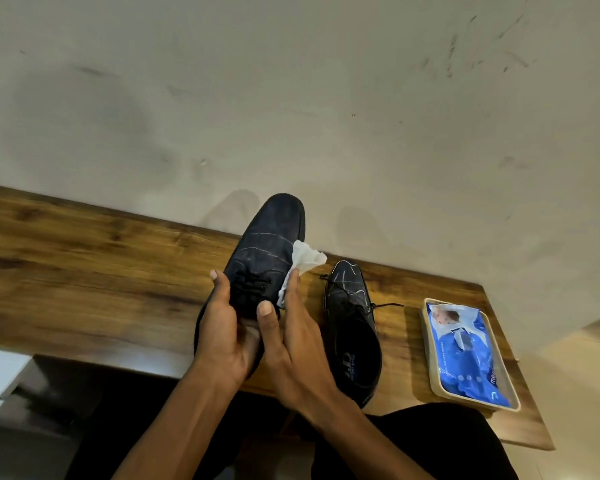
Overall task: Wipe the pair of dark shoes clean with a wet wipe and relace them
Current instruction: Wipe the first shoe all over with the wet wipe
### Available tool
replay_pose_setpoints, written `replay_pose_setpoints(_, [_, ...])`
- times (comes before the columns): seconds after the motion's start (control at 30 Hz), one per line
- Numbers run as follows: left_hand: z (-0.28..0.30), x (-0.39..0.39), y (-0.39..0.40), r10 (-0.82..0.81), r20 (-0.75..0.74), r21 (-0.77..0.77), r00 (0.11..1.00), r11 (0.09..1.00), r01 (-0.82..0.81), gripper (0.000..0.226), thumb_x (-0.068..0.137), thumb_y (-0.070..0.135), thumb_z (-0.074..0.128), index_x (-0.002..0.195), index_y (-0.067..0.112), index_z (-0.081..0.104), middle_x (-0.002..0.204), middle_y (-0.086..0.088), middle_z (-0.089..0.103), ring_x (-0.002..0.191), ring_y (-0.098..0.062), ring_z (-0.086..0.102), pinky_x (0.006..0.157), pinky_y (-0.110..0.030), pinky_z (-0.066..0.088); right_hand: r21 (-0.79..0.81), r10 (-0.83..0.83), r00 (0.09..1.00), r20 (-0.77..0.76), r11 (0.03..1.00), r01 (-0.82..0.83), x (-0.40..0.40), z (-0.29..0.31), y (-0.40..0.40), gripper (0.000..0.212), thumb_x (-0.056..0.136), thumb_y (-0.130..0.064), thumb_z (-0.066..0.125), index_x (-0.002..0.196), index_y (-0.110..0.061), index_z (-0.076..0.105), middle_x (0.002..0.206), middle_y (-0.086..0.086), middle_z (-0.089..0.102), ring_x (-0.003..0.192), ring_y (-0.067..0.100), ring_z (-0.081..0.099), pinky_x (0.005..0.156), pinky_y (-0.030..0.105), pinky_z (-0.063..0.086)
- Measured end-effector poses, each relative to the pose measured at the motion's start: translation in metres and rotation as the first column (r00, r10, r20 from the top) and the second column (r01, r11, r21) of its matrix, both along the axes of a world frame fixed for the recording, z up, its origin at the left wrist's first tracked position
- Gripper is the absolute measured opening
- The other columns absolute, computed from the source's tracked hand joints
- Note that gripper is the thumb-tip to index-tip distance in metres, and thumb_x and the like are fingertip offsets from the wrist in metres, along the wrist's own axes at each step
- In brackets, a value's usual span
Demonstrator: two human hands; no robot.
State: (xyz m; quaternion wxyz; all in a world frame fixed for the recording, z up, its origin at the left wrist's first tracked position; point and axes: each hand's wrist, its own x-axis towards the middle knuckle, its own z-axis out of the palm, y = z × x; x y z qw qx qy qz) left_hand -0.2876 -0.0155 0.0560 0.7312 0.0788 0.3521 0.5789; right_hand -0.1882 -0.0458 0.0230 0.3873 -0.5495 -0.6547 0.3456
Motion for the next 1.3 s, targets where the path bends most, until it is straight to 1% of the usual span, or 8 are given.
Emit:
replay_pose_setpoints(0.13, [0.0,0.001,-0.003,0.01,0.062,-0.009,0.998,1.0,-0.009,0.06,0.1,0.055,0.037,0.132,0.009,0.059,0.123,-0.016,0.07,0.112,-0.024,0.069,0.09,-0.035,0.058,0.082,-0.006,0.997,0.079,0.997,-0.001,0.011,0.02,0.02,0.089,0.095,-0.078,0.023,0.157,-0.035,-0.025,0.169,-0.013,-0.019,0.157,0.008,-0.009,0.128,0.049,0.013])
replay_pose_setpoints(0.23, [-0.002,0.004,-0.007,-0.031,0.101,-0.019,0.994,0.999,0.033,0.06,0.1,0.055,0.038,0.134,0.01,0.059,0.124,-0.016,0.069,0.111,-0.025,0.07,0.086,-0.036,0.06,0.117,-0.075,0.99,0.12,0.991,0.061,0.027,0.034,0.047,0.095,0.09,-0.084,0.018,0.158,-0.034,-0.024,0.167,-0.017,-0.024,0.155,0.003,-0.016,0.129,0.049,0.007])
replay_pose_setpoints(0.5, [-0.002,0.011,-0.001,-0.012,0.177,-0.075,0.984,0.997,0.025,0.06,0.101,0.053,0.037,0.125,0.004,0.062,0.109,-0.02,0.074,0.091,-0.027,0.076,0.067,-0.037,0.063,0.118,-0.08,0.985,0.156,0.991,0.061,0.034,0.023,0.046,0.083,0.097,-0.074,0.025,0.16,-0.039,-0.016,0.171,-0.014,-0.008,0.158,0.009,0.003,0.126,0.052,0.021])
replay_pose_setpoints(0.7, [-0.006,0.012,0.021,0.114,0.096,-0.121,0.989,0.987,-0.102,0.064,0.103,0.054,0.032,0.129,0.0,0.057,0.115,-0.022,0.067,0.105,-0.031,0.065,0.096,-0.042,0.052,-0.004,0.077,0.989,0.129,0.997,-0.078,0.012,0.0,-0.01,0.074,0.104,-0.063,0.033,0.162,-0.038,-0.006,0.166,-0.015,0.027,0.148,0.001,0.033,0.119,0.037,0.038])
replay_pose_setpoints(0.83, [-0.007,0.013,0.022,0.164,0.152,-0.169,0.975,0.976,-0.138,0.058,0.105,0.048,0.031,0.109,-0.001,0.062,0.101,-0.02,0.067,0.094,-0.029,0.064,0.101,-0.041,0.045,-0.079,0.109,0.986,0.124,0.992,-0.1,0.009,-0.01,-0.04,0.08,0.102,-0.065,0.034,0.16,-0.04,-0.015,0.169,-0.023,0.007,0.151,-0.011,0.01,0.125,0.026,0.023])
replay_pose_setpoints(0.97, [-0.012,0.012,0.022,0.184,0.171,-0.211,0.968,0.966,-0.146,0.058,0.106,0.046,0.031,0.133,0.0,0.054,0.115,-0.022,0.064,0.096,-0.03,0.063,0.083,-0.038,0.049,-0.16,0.138,0.974,0.178,0.981,-0.11,0.009,-0.021,-0.057,0.089,0.1,-0.068,0.034,0.156,-0.033,-0.026,0.169,-0.018,-0.013,0.152,-0.009,-0.01,0.125,0.018,0.009])
replay_pose_setpoints(1.13, [-0.018,0.017,0.022,0.124,0.131,-0.166,0.984,0.981,-0.102,0.057,0.105,0.049,0.034,0.128,0.003,0.059,0.111,-0.02,0.07,0.095,-0.03,0.071,0.079,-0.039,0.059,-0.104,0.187,0.961,0.204,0.98,-0.169,0.014,-0.013,-0.047,0.096,0.092,-0.079,0.022,0.155,-0.027,-0.028,0.166,-0.015,-0.027,0.15,-0.005,-0.022,0.128,0.028,0.003])
replay_pose_setpoints(1.3, [-0.023,0.025,0.019,0.009,-0.008,-0.14,1.0,0.99,-0.01,0.059,0.104,0.053,0.031,0.119,0.007,0.064,0.095,-0.014,0.077,0.089,-0.024,0.072,0.077,-0.036,0.057,0.022,0.101,0.96,0.263,0.994,-0.11,0.025,-0.001,-0.002,0.086,0.099,-0.066,0.023,0.159,-0.023,-0.021,0.167,-0.008,-0.028,0.152,0.002,-0.025,0.129,0.041,0.003])
